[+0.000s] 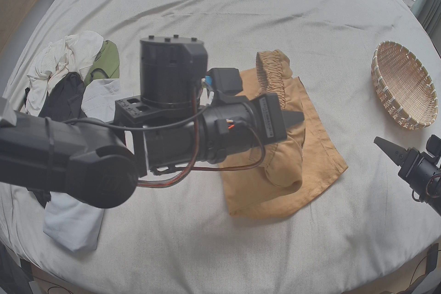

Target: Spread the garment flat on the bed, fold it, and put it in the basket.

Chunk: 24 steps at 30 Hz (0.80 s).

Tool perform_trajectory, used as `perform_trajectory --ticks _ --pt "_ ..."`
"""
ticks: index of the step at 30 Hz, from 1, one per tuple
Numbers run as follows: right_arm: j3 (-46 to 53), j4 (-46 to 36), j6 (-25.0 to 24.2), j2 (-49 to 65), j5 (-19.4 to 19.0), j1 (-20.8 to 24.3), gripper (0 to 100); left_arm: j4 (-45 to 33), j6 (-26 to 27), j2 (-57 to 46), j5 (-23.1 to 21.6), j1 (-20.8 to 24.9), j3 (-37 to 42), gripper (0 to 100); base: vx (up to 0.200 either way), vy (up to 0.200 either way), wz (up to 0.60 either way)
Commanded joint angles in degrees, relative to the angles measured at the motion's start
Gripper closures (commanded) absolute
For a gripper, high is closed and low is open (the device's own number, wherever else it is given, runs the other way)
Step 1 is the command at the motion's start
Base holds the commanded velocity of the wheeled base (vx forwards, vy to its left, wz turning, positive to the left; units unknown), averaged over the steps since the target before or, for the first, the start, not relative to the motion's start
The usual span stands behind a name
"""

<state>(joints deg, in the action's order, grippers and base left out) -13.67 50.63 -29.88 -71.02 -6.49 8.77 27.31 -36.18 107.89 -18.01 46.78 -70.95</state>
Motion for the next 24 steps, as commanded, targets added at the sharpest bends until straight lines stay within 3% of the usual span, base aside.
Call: perform_trajectory --ticks 1,23,24 --pt "0.0 0.0 0.0 0.2 0.0 0.0 0 -0.1 0.0 2.9 0.0 0.5 -1.6 100 0.000 0.000 0.00" --pt "0.7 0.0 -0.4 0.4 0.0 0.0 0 -0.1 0.1 6.5 2.8 0.9 -4.7 100 0.000 0.000 0.00" --pt "0.7 0.0 -0.4 0.4 0.0 0.0 0 -0.1 0.1 6.5 2.8 0.9 -4.7 0 0.000 0.000 0.00"
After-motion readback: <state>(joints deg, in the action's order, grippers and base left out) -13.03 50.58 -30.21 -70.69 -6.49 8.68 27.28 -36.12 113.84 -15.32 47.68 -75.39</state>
